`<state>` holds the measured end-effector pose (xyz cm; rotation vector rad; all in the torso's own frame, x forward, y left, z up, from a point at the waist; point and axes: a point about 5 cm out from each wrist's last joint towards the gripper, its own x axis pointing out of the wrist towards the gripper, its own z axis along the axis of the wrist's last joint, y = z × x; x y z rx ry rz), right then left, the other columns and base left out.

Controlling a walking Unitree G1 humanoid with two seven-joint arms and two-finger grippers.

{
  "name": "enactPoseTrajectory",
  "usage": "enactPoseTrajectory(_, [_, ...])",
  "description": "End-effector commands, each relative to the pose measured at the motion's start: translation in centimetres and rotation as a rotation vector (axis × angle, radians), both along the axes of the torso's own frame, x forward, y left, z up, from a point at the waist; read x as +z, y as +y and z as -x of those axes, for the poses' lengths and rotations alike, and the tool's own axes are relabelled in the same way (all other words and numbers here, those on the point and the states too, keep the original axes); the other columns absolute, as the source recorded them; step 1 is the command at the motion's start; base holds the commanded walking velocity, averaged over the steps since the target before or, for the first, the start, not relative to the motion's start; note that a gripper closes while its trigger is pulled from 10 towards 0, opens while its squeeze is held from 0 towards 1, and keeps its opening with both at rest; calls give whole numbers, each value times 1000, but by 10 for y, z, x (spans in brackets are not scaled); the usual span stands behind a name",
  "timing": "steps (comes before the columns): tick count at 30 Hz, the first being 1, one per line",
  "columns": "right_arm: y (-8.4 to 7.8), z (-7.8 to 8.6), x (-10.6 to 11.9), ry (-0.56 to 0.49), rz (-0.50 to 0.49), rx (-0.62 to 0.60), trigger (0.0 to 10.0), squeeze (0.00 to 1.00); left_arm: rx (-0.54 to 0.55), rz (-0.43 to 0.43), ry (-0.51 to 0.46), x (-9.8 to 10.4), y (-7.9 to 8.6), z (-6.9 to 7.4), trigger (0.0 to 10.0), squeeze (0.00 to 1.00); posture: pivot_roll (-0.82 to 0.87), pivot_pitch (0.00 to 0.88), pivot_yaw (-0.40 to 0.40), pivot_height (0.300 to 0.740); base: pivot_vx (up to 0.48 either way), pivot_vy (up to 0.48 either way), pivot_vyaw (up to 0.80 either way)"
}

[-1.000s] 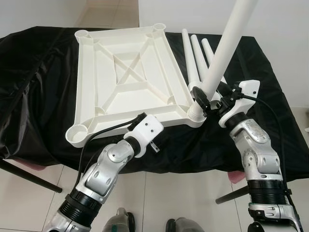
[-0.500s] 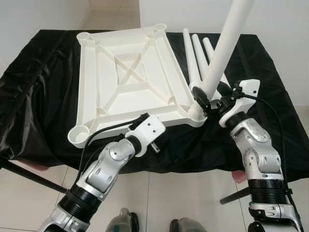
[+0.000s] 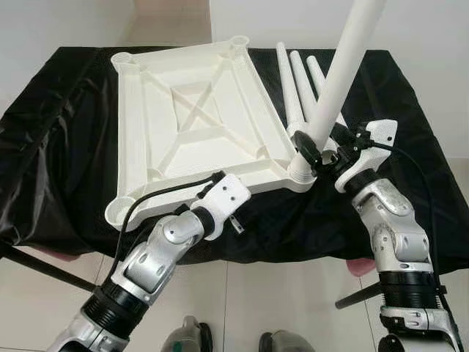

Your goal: Building children table

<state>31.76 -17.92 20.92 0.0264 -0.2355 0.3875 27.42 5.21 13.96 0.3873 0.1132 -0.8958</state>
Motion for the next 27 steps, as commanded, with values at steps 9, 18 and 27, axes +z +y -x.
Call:
enactPoseTrajectory(9, [-8, -6, 2, -3, -10, -45, 10000, 0, -454, -18, 349, -23, -4, 42, 10000, 0, -95, 131, 84, 740, 0, 0, 0])
enactPoseTrajectory(18, [-6, -9, 3, -6, 2, -23, 10000, 0, -532, 5, 395, -14, 10, 54, 10000, 0, -78, 127, 70, 740, 0, 0, 0])
enactPoseTrajectory(27, [1, -10, 0, -1, 14, 26, 10000, 0, -509, -5, 417, -14, 19, 54, 10000, 0, -64, 123, 58, 740, 0, 0, 0])
